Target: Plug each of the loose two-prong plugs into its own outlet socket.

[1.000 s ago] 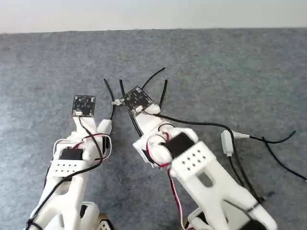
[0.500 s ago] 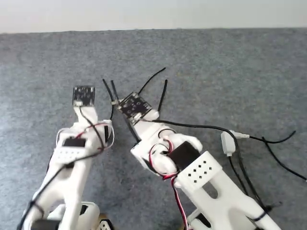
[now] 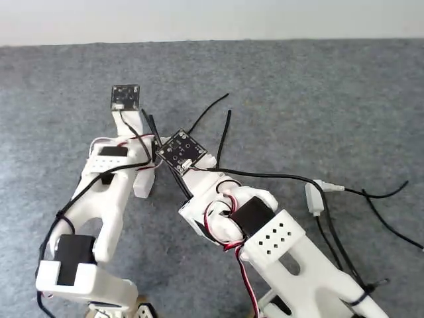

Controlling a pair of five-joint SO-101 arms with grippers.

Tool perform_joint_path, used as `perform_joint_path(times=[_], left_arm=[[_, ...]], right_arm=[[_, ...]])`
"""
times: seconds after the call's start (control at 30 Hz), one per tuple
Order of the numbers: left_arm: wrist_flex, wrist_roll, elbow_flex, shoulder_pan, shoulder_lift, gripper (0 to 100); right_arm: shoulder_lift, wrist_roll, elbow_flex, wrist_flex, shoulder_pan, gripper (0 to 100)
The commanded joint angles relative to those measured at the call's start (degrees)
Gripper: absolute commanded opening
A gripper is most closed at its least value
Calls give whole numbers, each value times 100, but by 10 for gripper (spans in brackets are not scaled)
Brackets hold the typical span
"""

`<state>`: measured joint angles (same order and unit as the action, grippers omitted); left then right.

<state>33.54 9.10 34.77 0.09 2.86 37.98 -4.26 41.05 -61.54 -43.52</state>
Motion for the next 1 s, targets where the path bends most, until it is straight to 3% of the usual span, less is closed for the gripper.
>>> perform_joint_path(times=[0.0, 0.4, 0.57, 0.83, 0.97], left_arm=[[-18, 53, -145, 396, -492, 13], [141, 44, 1411, 1336, -3024, 13], [-369, 53, 2105, 1187, -3851, 13], [-448, 44, 2387, 1055, -3965, 13], [-1468, 44, 2932, 475, -3965, 13]], right_arm=[[119, -141, -26, -40, -31, 9], [171, -308, 237, 110, -22, 9], [180, -378, 290, 84, -84, 9], [180, -378, 352, 119, -171, 9], [180, -62, 343, 303, 233, 9]])
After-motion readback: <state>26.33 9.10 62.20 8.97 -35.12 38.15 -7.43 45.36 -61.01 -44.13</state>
